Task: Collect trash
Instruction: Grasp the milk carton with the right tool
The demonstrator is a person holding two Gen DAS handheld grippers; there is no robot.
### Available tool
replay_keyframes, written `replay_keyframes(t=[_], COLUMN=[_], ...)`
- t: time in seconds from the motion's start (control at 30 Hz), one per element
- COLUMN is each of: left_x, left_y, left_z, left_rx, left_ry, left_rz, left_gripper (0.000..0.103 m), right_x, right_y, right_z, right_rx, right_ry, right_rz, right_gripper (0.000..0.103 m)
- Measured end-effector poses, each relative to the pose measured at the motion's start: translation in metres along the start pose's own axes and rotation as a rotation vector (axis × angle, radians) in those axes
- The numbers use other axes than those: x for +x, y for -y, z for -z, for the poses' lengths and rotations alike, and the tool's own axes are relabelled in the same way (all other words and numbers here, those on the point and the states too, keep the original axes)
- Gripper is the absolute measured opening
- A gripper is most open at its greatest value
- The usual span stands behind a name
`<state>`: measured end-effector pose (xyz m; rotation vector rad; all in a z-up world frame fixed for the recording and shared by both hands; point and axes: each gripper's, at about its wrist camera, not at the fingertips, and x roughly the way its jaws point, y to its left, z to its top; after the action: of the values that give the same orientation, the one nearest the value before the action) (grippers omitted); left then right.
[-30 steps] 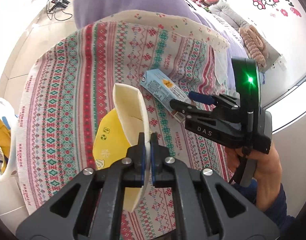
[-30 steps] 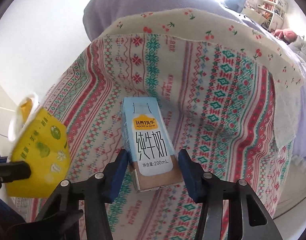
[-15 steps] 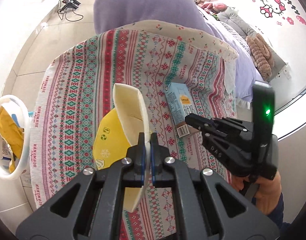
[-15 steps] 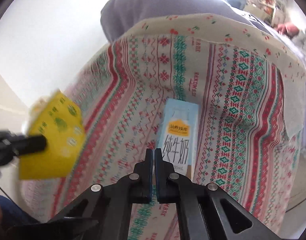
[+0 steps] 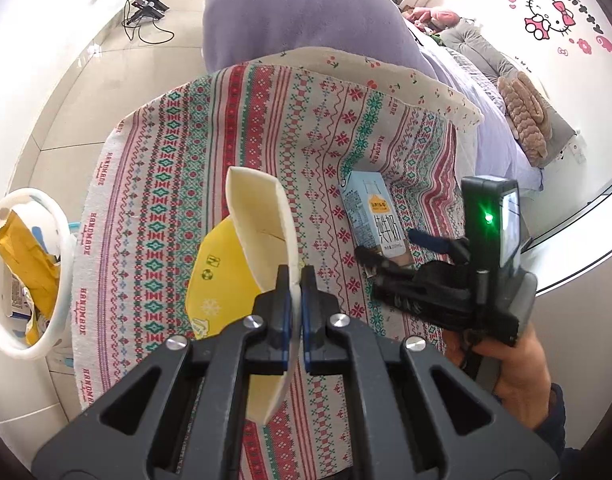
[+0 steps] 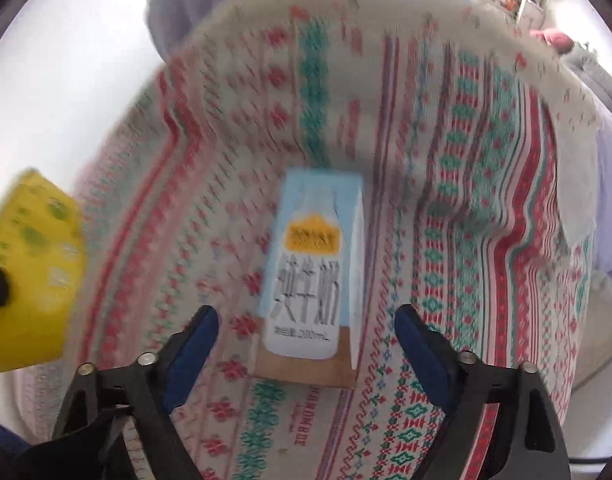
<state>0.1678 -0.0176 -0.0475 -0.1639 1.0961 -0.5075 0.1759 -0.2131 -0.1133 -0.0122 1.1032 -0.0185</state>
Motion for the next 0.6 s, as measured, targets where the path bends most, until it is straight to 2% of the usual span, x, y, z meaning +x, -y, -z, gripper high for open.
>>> replay_keyframes(t=[0.1, 0.17, 0.33, 0.6], left_x=[-0.004, -0.008, -0.018, -0.036], left_y=[-0.005, -0.011, -0.031, -0.074], left_z=[-0.002, -0.004, -0.009, -0.011], left_rx=[-0.012, -0.026, -0.069, -0.163], left_ry=[0.009, 0.022, 0.046, 0.087], left_rz=[0.003, 0.003, 0.001, -0.035], left_gripper=[0.005, 0.005, 0.005, 0.005], right_x=[-0.014, -0.035, -0.047, -0.063], right_y=[0.007, 0.006, -0.011, -0.052], right_z=[-0.002, -0.004, 0.002, -0.001], right_rx=[0.065, 0.062, 0.040, -0.032], right_ry=[0.048, 0.115, 0.161, 0.229], right_rz=[-0.062, -0.103, -0.180, -0.215], right_gripper=[0.052, 0.051, 0.051, 0.051])
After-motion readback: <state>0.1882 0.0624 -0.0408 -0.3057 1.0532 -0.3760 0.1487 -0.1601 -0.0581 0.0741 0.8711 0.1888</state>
